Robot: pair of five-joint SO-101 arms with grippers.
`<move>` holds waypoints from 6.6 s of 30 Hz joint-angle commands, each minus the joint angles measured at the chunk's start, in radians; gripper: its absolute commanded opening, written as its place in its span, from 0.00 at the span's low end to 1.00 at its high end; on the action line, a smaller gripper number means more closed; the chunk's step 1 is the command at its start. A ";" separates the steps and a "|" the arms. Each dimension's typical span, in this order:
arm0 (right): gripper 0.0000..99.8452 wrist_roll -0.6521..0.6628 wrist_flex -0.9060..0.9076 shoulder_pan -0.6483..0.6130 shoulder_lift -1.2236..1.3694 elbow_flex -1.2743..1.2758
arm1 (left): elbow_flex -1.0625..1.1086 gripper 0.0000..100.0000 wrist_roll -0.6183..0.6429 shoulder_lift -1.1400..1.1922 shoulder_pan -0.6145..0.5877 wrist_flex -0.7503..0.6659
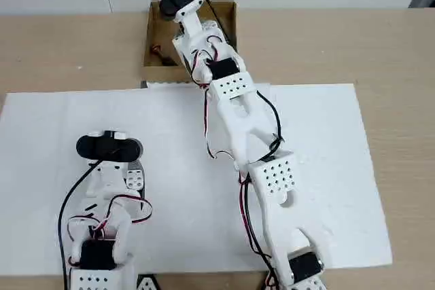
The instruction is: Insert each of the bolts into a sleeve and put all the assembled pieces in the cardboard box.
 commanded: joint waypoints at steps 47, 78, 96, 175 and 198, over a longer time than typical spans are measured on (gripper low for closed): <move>0.00 -0.176 1.109 0.151 -0.526 -0.623 | -0.005 0.00 0.003 -0.009 -0.005 -0.002; 0.00 -0.187 1.004 0.479 -1.713 0.868 | -0.005 0.00 0.003 -0.009 -0.005 -0.002; 0.00 -0.178 0.430 0.516 -2.569 2.186 | -0.005 0.00 0.003 -0.009 -0.005 -0.002; 0.00 -0.181 0.361 0.516 -2.852 2.725 | -0.005 0.00 0.003 -0.009 -0.005 -0.002; 0.00 -0.181 0.361 0.516 -2.852 2.725 | -0.005 0.00 0.003 -0.009 -0.005 -0.002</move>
